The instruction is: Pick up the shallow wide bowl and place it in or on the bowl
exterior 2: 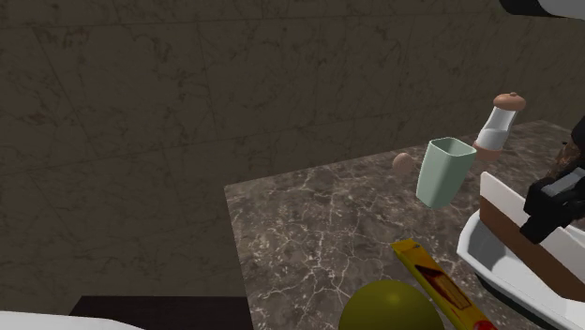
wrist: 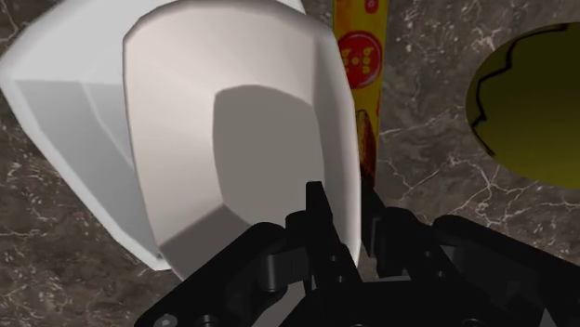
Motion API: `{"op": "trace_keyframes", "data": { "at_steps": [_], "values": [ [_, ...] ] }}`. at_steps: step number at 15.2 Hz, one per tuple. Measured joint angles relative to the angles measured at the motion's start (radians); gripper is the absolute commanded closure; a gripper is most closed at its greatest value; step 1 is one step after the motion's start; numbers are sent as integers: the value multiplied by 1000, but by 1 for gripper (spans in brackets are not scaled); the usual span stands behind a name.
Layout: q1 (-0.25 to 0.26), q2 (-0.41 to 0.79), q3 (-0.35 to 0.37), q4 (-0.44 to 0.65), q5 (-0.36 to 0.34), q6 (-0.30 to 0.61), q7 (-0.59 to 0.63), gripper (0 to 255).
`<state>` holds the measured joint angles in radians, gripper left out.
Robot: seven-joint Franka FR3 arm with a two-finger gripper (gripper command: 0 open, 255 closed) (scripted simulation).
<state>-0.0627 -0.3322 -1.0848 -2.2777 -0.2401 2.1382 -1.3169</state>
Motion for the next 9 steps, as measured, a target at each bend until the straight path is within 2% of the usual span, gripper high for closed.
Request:
{"op": "trace_keyframes", "data": {
  "at_steps": [9],
  "values": [
    [67,81,-93,-65,61,105,-55,255]
  ]
}}
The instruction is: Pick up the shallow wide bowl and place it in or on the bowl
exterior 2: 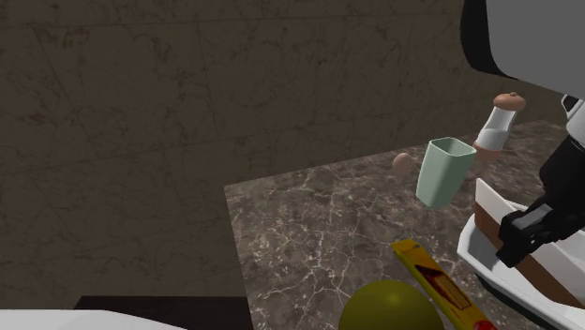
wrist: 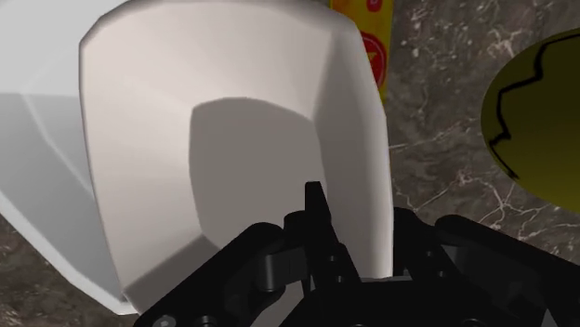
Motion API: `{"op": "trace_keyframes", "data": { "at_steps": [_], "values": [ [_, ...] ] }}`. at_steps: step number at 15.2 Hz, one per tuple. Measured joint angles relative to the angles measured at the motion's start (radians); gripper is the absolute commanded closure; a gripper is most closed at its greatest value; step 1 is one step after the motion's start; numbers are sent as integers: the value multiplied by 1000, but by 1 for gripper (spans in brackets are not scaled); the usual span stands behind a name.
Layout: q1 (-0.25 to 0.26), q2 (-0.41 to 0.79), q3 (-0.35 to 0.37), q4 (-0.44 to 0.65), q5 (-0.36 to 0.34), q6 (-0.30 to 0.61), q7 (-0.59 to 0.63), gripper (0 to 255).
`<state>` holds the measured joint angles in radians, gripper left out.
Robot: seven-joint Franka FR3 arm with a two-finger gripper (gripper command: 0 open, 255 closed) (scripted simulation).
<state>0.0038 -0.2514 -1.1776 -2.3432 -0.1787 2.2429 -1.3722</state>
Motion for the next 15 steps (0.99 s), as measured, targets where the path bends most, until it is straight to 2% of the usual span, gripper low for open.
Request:
{"op": "trace_keyframes", "data": {
  "at_steps": [5,6,12,14,15],
  "values": [
    [10,9,-10,0,9,1,-7,255],
    [5,3,-6,-3,4,4,-4,0],
    [0,3,-8,-6,-3,34,-2,0],
    [-17,-20,19,22,-18,-10,14,0],
    [-41,-50,49,34,-41,-44,30,0]
  ]
}}
